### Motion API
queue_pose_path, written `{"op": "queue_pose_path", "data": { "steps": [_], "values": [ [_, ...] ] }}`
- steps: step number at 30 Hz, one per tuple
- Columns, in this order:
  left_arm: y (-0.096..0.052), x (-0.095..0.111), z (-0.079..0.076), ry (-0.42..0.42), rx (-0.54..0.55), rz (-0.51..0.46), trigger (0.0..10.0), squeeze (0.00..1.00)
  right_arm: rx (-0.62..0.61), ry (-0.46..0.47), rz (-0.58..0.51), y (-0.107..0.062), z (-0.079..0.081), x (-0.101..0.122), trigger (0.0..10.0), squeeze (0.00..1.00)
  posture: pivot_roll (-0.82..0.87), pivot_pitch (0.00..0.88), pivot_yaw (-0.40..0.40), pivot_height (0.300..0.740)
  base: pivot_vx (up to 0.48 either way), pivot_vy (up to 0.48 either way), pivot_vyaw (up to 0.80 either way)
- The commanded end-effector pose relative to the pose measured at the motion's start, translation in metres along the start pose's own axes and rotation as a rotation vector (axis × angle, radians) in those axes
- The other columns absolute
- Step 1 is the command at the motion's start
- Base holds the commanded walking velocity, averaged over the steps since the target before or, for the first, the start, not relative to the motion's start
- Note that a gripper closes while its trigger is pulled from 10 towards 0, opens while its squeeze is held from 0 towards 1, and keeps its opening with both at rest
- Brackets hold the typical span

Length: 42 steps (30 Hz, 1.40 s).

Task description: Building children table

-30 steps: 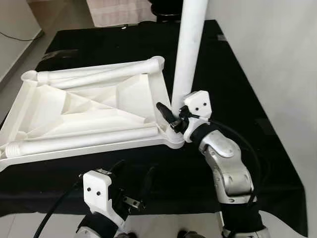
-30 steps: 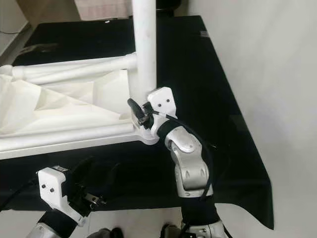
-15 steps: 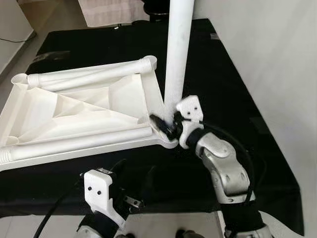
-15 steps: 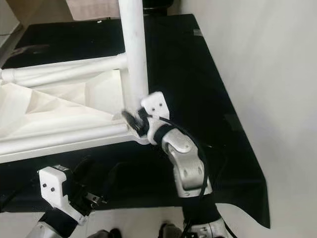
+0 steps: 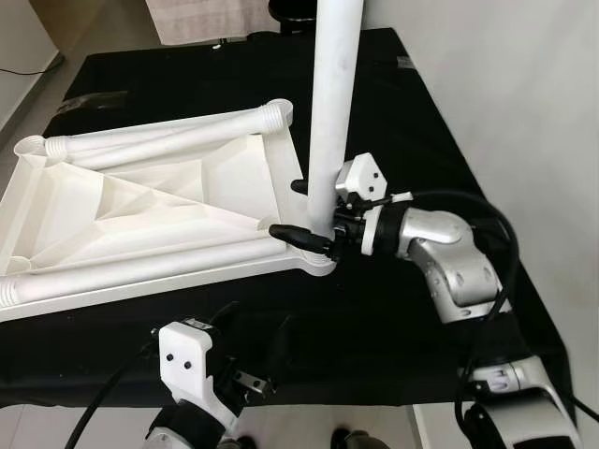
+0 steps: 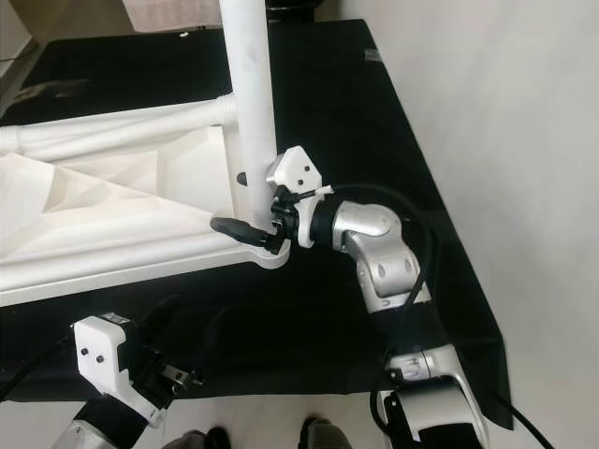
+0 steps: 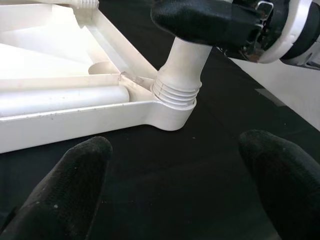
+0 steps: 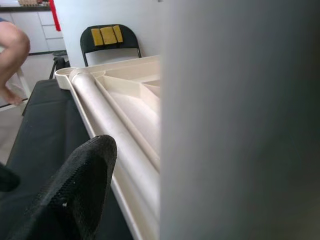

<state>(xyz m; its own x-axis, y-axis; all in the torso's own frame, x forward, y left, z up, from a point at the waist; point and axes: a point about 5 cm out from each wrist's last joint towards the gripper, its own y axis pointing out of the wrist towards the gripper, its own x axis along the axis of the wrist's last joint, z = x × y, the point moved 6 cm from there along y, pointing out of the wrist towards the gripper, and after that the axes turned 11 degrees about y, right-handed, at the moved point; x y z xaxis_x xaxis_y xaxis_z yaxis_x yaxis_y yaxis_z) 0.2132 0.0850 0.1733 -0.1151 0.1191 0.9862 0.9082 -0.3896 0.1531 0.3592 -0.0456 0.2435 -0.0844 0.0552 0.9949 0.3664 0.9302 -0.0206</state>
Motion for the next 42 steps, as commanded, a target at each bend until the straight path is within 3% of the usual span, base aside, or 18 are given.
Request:
{"op": "queue_pose_path", "data": {
  "steps": [1, 2, 3, 4, 5, 22, 23, 24, 25, 26, 27, 28, 29, 30, 32, 38, 42],
  "values": [
    [-0.003, -0.001, -0.003, -0.010, 0.001, 0.014, 10.0, 0.00, 0.078, -0.004, -0.023, 0.001, -0.008, 0.013, 9.3, 0.00, 0.03, 0.250, -0.004, 0.740, 0.000, 0.000, 0.00],
    [-0.004, -0.001, -0.003, -0.010, 0.001, 0.015, 10.0, 0.00, 0.094, -0.001, -0.029, 0.000, -0.012, 0.018, 9.3, 0.00, 0.03, 0.250, -0.004, 0.740, 0.000, 0.000, 0.00],
    [-0.004, -0.001, -0.004, -0.010, 0.000, 0.016, 10.0, 0.00, 0.101, 0.005, -0.033, -0.001, -0.016, 0.021, 4.5, 0.00, 0.03, 0.253, -0.006, 0.740, 0.000, 0.000, 0.00],
    [-0.004, -0.001, -0.004, -0.010, 0.000, 0.016, 10.0, 0.00, 0.101, 0.005, -0.033, -0.001, -0.016, 0.021, 4.5, 0.00, 0.03, 0.253, -0.006, 0.740, 0.000, 0.000, 0.00],
    [-0.004, 0.000, -0.004, -0.011, 0.000, 0.016, 10.0, 0.00, 0.110, 0.017, -0.034, -0.002, -0.018, 0.022, 0.0, 0.00, 0.03, 0.256, -0.005, 0.740, 0.000, 0.000, 0.00],
    [-0.008, 0.001, -0.007, -0.015, 0.000, 0.025, 10.0, 0.00, 0.180, 0.051, 0.023, -0.014, -0.022, 0.005, 0.0, 0.00, 0.04, 0.273, -0.009, 0.740, 0.000, 0.000, 0.00],
    [-0.008, 0.001, -0.007, -0.016, 0.001, 0.025, 10.0, 0.00, 0.141, 0.041, 0.034, -0.015, -0.025, -0.001, 0.0, 0.00, 0.03, 0.274, -0.015, 0.740, 0.000, 0.000, 0.00],
    [-0.008, 0.000, -0.006, -0.016, 0.001, 0.026, 10.0, 0.00, -0.058, 0.042, 0.075, -0.012, -0.033, -0.024, 0.0, 0.00, 0.03, 0.275, -0.020, 0.740, 0.000, 0.000, 0.00],
    [-0.009, 0.000, -0.006, -0.016, 0.002, 0.026, 10.0, 0.00, -0.162, 0.058, 0.095, -0.011, -0.036, -0.033, 0.0, 0.00, 0.03, 0.275, -0.020, 0.740, 0.000, 0.000, 0.00],
    [-0.009, 0.001, -0.005, -0.015, 0.003, 0.026, 10.0, 0.00, -0.395, 0.031, 0.097, -0.012, -0.045, -0.042, 0.0, 0.00, 0.02, 0.278, -0.019, 0.740, 0.000, 0.000, 0.00],
    [-0.009, 0.001, -0.003, -0.014, 0.004, 0.026, 10.0, 0.00, -0.611, 0.063, 0.097, -0.020, -0.049, -0.051, 0.0, 0.00, 0.02, 0.281, -0.015, 0.740, 0.000, 0.000, 0.00],
    [-0.009, 0.001, -0.003, -0.014, 0.004, 0.026, 10.0, 0.00, -0.611, 0.063, 0.097, -0.020, -0.049, -0.051, 0.0, 0.00, 0.02, 0.281, -0.015, 0.740, 0.000, 0.000, 0.00],
    [-0.009, 0.001, -0.002, -0.014, 0.004, 0.026, 10.0, 0.00, -0.710, 0.106, 0.094, -0.025, -0.037, -0.059, 0.0, 0.00, 0.01, 0.286, 0.003, 0.740, 0.000, 0.000, 0.00],
    [-0.009, 0.001, -0.002, -0.014, 0.004, 0.026, 10.0, 0.00, -0.710, 0.106, 0.094, -0.025, -0.037, -0.059, 0.0, 0.00, 0.01, 0.286, 0.003, 0.740, 0.000, 0.000, 0.00],
    [-0.008, 0.000, -0.001, -0.015, -0.001, 0.029, 10.0, 0.00, -0.780, 0.157, 0.064, -0.027, -0.022, -0.061, 0.0, 0.00, 0.00, 0.270, 0.012, 0.740, 0.000, 0.000, 0.00],
    [-0.005, -0.003, -0.002, -0.015, -0.013, 0.032, 10.0, 0.00, -0.782, 0.126, 0.019, -0.019, -0.024, -0.050, 0.0, 0.00, 0.00, 0.254, 0.008, 0.740, 0.000, 0.000, 0.00],
    [-0.005, -0.003, -0.001, -0.016, -0.006, 0.028, 10.0, 0.00, -0.740, 0.149, 0.011, -0.004, -0.014, -0.047, 0.0, 0.00, 0.00, 0.252, 0.005, 0.740, 0.000, 0.000, 0.00]
  ]
}}
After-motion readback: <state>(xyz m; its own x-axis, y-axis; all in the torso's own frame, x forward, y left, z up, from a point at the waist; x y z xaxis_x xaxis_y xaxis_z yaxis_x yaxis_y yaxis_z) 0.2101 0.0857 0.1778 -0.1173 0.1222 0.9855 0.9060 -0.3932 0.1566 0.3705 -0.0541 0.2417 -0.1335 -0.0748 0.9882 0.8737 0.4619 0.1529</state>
